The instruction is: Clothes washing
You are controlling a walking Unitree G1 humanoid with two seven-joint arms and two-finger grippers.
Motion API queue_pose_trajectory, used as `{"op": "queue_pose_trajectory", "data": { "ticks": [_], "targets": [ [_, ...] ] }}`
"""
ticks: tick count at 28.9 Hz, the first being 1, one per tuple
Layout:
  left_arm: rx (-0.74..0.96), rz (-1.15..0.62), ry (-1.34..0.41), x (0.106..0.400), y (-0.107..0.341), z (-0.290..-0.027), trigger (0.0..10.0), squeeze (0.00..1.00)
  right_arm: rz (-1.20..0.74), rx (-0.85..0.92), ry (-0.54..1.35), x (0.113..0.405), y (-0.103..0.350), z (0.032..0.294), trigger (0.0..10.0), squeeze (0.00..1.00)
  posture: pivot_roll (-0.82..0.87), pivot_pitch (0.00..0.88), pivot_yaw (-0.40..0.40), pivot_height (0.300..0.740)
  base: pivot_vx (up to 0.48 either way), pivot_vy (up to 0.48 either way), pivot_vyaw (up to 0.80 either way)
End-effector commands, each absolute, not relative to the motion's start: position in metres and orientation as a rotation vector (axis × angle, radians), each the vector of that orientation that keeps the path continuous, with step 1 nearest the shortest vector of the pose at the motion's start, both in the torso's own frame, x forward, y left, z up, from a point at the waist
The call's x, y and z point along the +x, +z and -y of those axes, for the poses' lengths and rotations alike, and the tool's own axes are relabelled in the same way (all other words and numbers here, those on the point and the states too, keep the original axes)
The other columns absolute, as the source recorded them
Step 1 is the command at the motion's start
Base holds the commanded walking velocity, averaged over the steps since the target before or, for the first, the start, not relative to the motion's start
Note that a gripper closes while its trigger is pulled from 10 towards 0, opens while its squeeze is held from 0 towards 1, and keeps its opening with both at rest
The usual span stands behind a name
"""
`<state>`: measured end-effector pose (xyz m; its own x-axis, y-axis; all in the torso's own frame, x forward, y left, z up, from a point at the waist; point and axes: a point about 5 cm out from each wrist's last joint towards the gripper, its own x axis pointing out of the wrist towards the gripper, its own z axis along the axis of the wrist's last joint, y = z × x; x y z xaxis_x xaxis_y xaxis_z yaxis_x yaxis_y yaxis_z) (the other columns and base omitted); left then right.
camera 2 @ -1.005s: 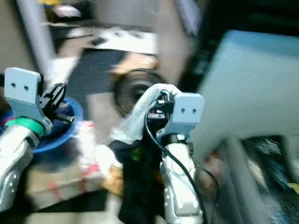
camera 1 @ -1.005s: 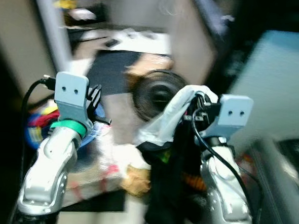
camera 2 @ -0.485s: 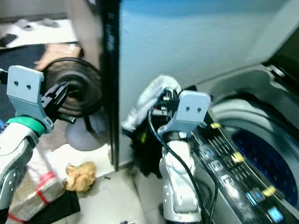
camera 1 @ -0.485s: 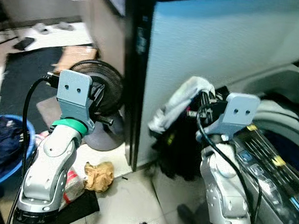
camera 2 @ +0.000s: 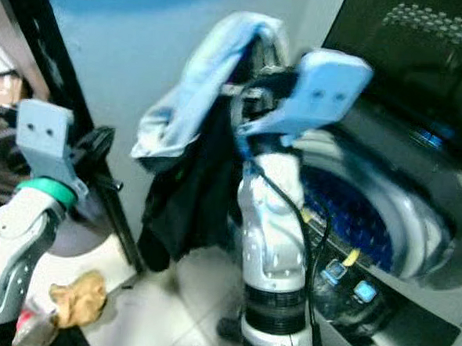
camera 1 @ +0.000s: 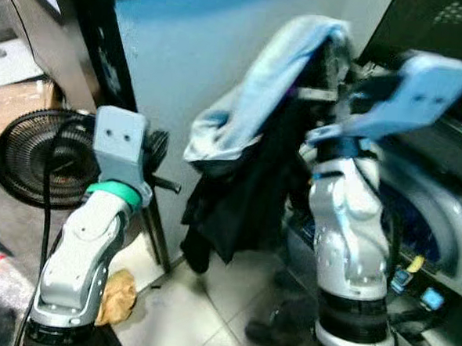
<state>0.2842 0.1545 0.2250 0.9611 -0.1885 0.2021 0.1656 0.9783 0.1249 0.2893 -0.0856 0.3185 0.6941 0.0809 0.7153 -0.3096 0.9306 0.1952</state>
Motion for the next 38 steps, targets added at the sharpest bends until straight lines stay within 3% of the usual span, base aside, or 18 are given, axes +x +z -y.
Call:
{"op": "queue_pose_trajectory", "data": {
  "ticks": [1, 38],
  "targets": [
    [0.098, 0.193, -0.181, 0.283, 0.221, -0.155, 10.0, 0.00, 0.743, 0.371, 0.220, 0.289, 0.314, 0.083, 10.0, 0.00, 0.09, 0.045, 0.037, 0.740, 0.000, 0.000, -0.78],
    [0.077, 0.178, -0.173, 0.281, 0.219, -0.157, 10.0, 0.00, 0.637, 0.354, 0.165, 0.302, 0.295, 0.095, 10.0, 0.00, 0.08, 0.036, 0.029, 0.740, 0.000, 0.000, -0.79]
  ]
}}
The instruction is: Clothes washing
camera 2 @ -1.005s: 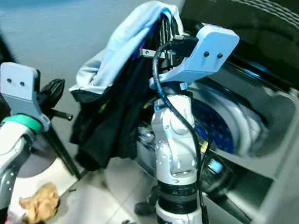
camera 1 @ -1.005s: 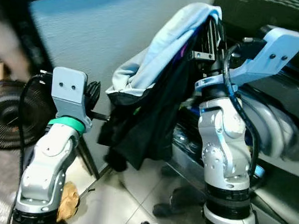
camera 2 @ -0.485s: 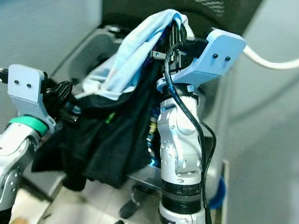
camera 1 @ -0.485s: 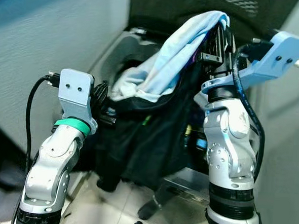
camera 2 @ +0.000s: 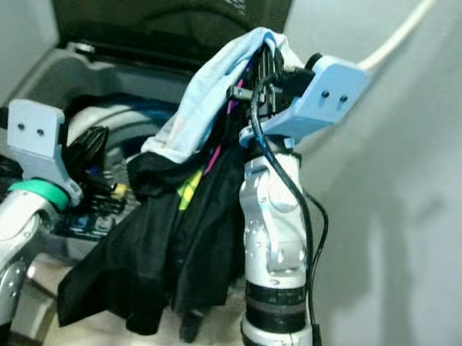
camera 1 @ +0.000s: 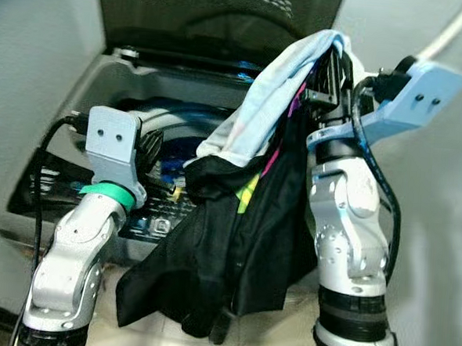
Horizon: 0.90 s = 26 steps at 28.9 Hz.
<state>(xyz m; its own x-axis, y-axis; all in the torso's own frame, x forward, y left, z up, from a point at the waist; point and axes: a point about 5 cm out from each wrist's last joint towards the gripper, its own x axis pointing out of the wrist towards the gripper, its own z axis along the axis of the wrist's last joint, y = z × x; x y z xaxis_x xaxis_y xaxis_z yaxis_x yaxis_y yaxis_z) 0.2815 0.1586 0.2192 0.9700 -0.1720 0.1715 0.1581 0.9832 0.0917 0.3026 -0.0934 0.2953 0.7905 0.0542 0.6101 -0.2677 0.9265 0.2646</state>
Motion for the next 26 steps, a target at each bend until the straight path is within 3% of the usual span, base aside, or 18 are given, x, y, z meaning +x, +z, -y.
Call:
{"op": "queue_pose_trajectory", "data": {
  "ticks": [1, 9, 24, 26],
  "targets": [
    [0.076, 0.178, -0.174, 0.2806, 0.2188, -0.1566, 10.0, 0.00, 0.636, 0.352, 0.164, 0.3025, 0.2945, 0.0947, 10.0, 0.00, 0.08, 0.036, 0.029, 0.740, 0.000, 0.000, -0.79],
    [0.069, 0.179, -0.174, 0.2807, 0.2189, -0.1562, 10.0, 0.00, 0.625, 0.340, 0.146, 0.3045, 0.2916, 0.0957, 10.0, 0.00, 0.08, 0.037, 0.029, 0.740, 0.000, 0.145, -0.75],
    [0.072, 0.177, -0.176, 0.2804, 0.2189, -0.1558, 10.0, 0.00, 0.604, 0.314, 0.138, 0.3060, 0.2860, 0.0950, 10.0, 0.00, 0.08, 0.047, 0.032, 0.740, 0.000, 0.480, 0.00],
    [0.077, 0.178, -0.177, 0.2803, 0.2190, -0.1556, 10.0, 0.00, 0.603, 0.314, 0.138, 0.3060, 0.2859, 0.0949, 10.0, 0.00, 0.08, 0.047, 0.032, 0.740, 0.000, 0.000, 0.00]
  ]
}}
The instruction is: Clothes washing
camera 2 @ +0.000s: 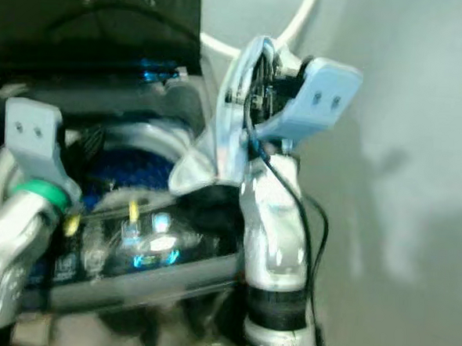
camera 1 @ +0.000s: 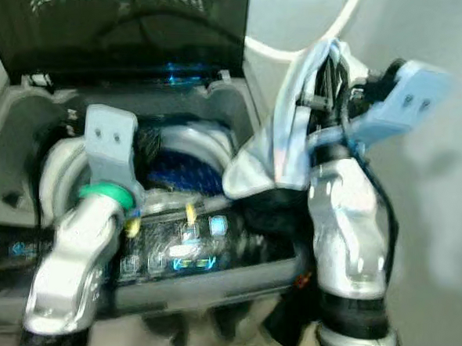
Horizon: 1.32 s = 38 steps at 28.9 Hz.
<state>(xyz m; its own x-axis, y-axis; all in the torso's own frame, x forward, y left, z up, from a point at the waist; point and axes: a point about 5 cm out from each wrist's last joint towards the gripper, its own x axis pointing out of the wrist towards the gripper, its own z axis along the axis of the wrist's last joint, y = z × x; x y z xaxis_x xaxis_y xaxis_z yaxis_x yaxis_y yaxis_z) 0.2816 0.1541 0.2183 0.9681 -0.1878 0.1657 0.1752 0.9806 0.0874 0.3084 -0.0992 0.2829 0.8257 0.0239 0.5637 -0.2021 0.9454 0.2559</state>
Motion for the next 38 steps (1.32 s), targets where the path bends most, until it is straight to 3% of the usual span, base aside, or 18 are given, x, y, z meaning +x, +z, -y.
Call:
{"op": "queue_pose_trajectory", "data": {
  "ticks": [1, 16, 20, 25, 29, 31, 35, 37, 38],
  "targets": [
    [0.080, 0.180, -0.178, 0.280, 0.219, -0.155, 10.0, 0.00, 0.602, 0.314, 0.139, 0.306, 0.286, 0.095, 10.0, 0.00, 0.09, 0.048, 0.032, 0.740, 0.000, 0.000, 0.00],
    [0.089, 0.187, -0.179, 0.280, 0.220, -0.154, 10.0, 0.00, 0.624, 0.264, 0.184, 0.304, 0.287, 0.089, 10.0, 0.00, 0.09, 0.053, 0.033, 0.740, 0.000, 0.000, 0.00],
    [0.184, 0.288, -0.205, 0.276, 0.235, -0.152, 10.0, 0.00, 0.703, 0.199, 0.251, 0.299, 0.300, 0.086, 10.0, 0.00, 0.09, 0.056, 0.036, 0.740, 0.000, 0.000, 0.00],
    [0.277, 0.372, -0.466, 0.260, 0.254, -0.134, 10.0, 0.00, 0.833, 0.196, 0.428, 0.287, 0.335, 0.082, 10.0, 0.00, 0.09, 0.056, 0.041, 0.740, 0.000, 0.000, 0.00],
    [0.179, 0.284, -0.780, 0.242, 0.250, -0.118, 10.0, 0.00, 0.944, 0.278, 0.680, 0.271, 0.376, 0.079, 10.0, 0.00, 0.08, 0.054, 0.052, 0.740, 0.000, 0.000, 0.00],
    [0.179, 0.284, -0.780, 0.242, 0.250, -0.118, 10.0, 0.00, 0.944, 0.278, 0.680, 0.271, 0.376, 0.079, 10.0, 0.00, 0.08, 0.054, 0.052, 0.740, 0.000, 0.000, 0.00],
    [0.083, 0.237, -1.035, 0.241, 0.250, -0.096, 10.0, 0.00, 1.019, 0.317, 0.857, 0.256, 0.400, 0.076, 10.0, 0.00, 0.06, 0.055, 0.055, 0.740, 0.000, 0.000, 0.00],
    [0.083, 0.260, -1.026, 0.253, 0.255, -0.091, 10.0, 0.00, 1.004, 0.332, 0.912, 0.254, 0.398, 0.074, 10.0, 0.00, 0.05, 0.045, 0.056, 0.740, 0.000, 0.000, 0.00],
    [0.135, 0.318, -0.840, 0.288, 0.265, -0.095, 10.0, 0.00, 0.944, 0.299, 0.953, 0.259, 0.381, 0.068, 10.0, 0.00, 0.04, 0.045, 0.062, 0.740, 0.000, 0.000, 0.00]
  ]
}}
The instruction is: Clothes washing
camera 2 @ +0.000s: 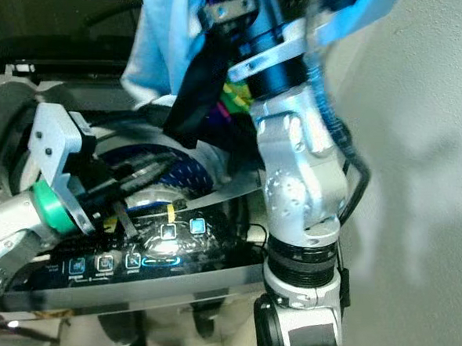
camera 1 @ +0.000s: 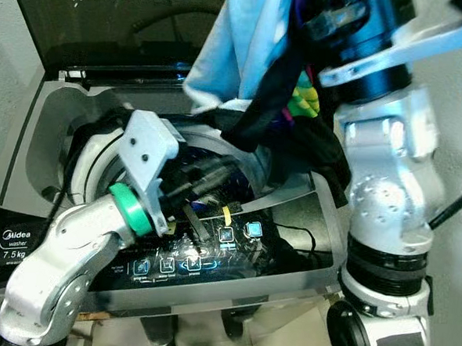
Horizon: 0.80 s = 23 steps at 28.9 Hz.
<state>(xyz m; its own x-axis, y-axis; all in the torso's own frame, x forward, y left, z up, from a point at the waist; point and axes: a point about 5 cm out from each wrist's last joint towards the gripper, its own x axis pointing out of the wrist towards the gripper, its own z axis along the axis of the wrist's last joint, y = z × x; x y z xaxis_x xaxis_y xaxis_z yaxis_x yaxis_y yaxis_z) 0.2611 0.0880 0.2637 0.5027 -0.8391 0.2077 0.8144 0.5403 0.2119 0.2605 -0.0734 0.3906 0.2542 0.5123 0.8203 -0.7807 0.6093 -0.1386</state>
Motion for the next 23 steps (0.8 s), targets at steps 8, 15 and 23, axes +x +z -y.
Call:
{"op": "queue_pose_trajectory", "data": {
  "ticks": [8, 15, 23],
  "targets": [
    [0.223, 0.422, -0.201, 0.347, 0.301, -0.170, 10.0, 0.00, 0.699, 0.130, 0.987, 0.274, 0.308, 0.057, 10.0, 0.00, 0.04, 0.047, 0.062, 0.740, 0.000, 0.000, 0.00],
    [0.274, 0.351, 0.066, 0.333, 0.294, -0.239, 10.0, 0.00, 0.419, -0.079, 0.785, 0.340, 0.272, 0.042, 10.0, 0.00, 0.08, 0.056, 0.044, 0.740, 0.000, 0.000, 0.00],
    [0.250, 0.219, 0.083, 0.308, 0.254, -0.236, 10.0, 0.00, 0.381, -0.336, 0.818, 0.345, 0.246, 0.003, 10.0, 0.00, 0.10, 0.060, 0.035, 0.740, 0.000, 0.000, 0.00]
  ]
}}
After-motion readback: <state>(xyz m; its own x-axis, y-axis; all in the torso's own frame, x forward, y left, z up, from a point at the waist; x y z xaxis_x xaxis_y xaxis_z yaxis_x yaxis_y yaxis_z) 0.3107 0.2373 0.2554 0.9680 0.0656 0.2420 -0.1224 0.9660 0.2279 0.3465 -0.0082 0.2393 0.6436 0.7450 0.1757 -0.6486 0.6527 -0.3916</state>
